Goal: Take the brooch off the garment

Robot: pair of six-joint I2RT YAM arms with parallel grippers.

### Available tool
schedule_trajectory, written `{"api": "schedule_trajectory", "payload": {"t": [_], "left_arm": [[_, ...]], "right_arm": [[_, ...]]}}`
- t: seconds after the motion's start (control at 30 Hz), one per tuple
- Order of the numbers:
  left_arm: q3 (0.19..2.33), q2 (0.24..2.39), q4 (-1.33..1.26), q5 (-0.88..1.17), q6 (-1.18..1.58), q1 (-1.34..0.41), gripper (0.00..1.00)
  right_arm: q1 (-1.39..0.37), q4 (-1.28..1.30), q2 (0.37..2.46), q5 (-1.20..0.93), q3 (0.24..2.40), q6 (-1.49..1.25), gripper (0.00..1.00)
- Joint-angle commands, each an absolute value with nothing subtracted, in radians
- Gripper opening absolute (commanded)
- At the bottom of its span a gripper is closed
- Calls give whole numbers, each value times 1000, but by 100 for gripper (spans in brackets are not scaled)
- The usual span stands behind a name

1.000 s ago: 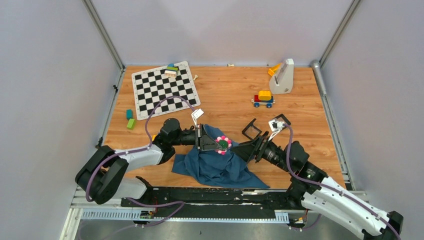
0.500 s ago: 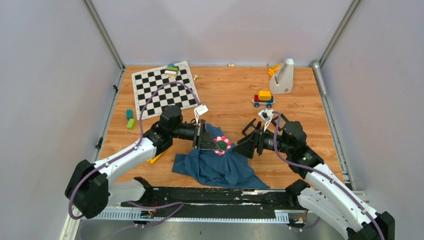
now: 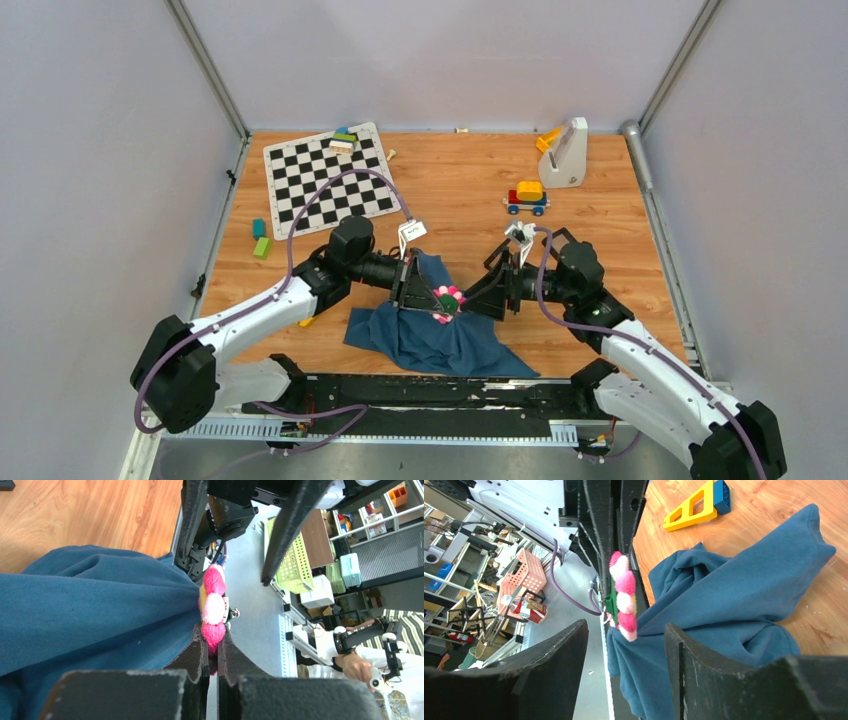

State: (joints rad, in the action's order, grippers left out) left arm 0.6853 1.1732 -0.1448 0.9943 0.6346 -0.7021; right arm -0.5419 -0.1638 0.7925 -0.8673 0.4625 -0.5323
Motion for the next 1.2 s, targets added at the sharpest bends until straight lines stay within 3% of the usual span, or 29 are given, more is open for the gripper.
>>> {"api": "schedule_trajectory", "payload": {"t": [0.0,0.6,1.17], "left_arm": [[744,1193,-171,1026,611,-721,0],[762,1215,-160,1013,594,-730,0],[758,1211,-178,996,609,-747,0]], "right_arm": [[-551,-214,827,-914,516,-490,54],[-589,-259,838,-936,434,-515,52],[-623,-281,875,-882,440,-546,26]]}}
